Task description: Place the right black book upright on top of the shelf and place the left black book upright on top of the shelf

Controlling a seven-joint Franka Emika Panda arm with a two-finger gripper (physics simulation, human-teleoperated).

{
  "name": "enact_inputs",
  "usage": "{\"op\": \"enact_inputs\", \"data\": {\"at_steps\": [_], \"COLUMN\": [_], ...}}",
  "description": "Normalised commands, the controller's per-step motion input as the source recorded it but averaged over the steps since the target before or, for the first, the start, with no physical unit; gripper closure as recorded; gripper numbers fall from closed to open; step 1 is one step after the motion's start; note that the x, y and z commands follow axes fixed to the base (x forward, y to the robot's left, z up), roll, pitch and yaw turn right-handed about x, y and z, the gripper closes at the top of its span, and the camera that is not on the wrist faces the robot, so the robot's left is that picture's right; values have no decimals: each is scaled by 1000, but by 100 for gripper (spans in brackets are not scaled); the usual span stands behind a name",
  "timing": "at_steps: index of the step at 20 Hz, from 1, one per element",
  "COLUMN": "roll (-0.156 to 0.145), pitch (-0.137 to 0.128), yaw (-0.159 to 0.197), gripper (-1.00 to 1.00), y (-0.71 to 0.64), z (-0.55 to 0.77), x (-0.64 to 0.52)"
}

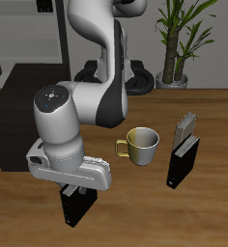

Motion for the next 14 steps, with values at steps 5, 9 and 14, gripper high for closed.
{"op": "enact_inputs", "data": {"at_steps": [5,9,14], "roll": [-1,-2,10], "pitch": [-32,-22,15], "yaw": [16,6,16], "gripper": [100,100,100], "y": [41,59,140], "z": [266,345,726], "x": [-96,-111,-269]}}
